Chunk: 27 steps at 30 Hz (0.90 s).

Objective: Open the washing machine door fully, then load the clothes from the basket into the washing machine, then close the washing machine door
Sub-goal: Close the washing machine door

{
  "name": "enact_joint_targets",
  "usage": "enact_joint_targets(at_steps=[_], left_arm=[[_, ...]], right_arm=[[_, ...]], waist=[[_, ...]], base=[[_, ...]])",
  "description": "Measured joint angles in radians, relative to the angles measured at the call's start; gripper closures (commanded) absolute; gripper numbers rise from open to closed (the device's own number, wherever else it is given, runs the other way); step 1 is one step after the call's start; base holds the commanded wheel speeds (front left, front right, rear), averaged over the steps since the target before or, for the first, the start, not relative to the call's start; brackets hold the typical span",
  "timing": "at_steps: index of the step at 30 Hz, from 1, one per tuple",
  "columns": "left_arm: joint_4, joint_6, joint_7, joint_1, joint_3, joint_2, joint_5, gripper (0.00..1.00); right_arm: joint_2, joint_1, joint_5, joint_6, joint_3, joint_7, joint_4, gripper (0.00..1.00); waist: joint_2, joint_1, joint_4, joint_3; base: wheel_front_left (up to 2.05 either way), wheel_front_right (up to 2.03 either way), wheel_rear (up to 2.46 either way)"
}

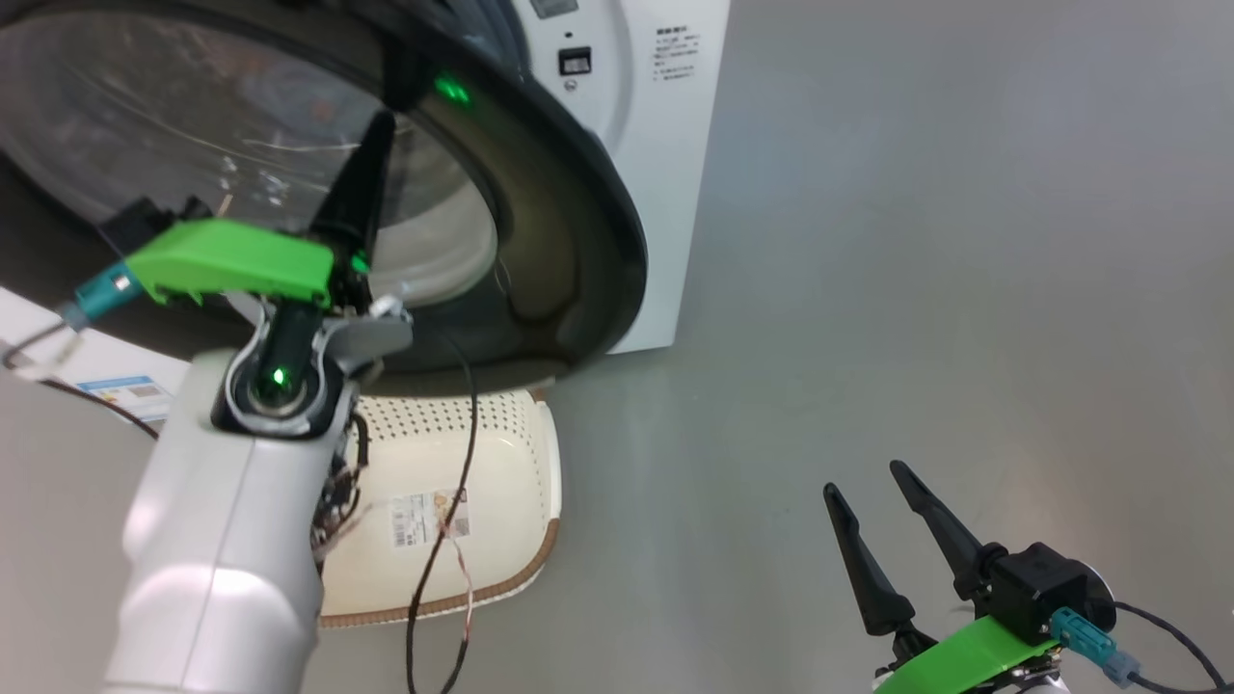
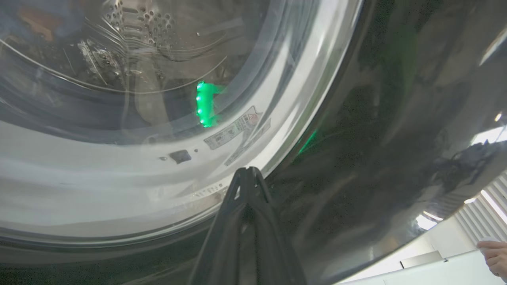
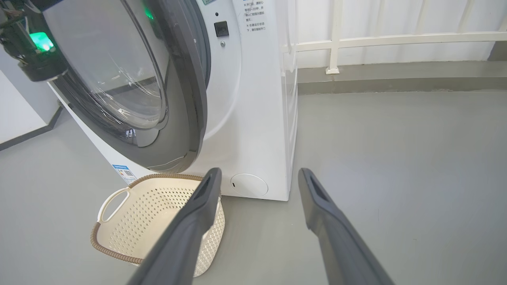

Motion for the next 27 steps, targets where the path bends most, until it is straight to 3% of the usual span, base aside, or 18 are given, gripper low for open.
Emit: enact_joint_targets(at_steps=[12,21,26,27], left_arm=[[0.133,0.000,-0.119,-0.153,-0.013,-0.002,0.030,1.00],[0.182,0.000,-0.151,-0.178,-0.049,-0.002,0.057,1.00],[0.185,0.000,-0.183,-0.168,-0.102,0.007,0.126,1.00],[0.183,0.000,-0.193,-0.162,-0.120,0.010,0.147,0.94]], right_arm=[[-0.009,-0.010,0.000,0.000,0.010,0.000,0.003,0.00],[-0.009,-0.014,0.000,0.000,0.010,0.000,0.007,0.00],[-0.010,-0.014,0.000,0.000,0.003,0.000,0.009,0.00],[-0.010,-0.014,0.000,0.000,0.003,0.000,0.009,0.00]], waist=[[0.0000,0.0000,-0.035,0.032],[0.0000,0.0000,-0.036,0.026],[0.0000,0.0000,-0.019,0.012],[0.0000,0.0000,-0.014,0.009]], base=[[0.00,0.00,0.00],[0.00,0.00,0.00],[0.00,0.00,0.00],[0.00,0.00,0.00]])
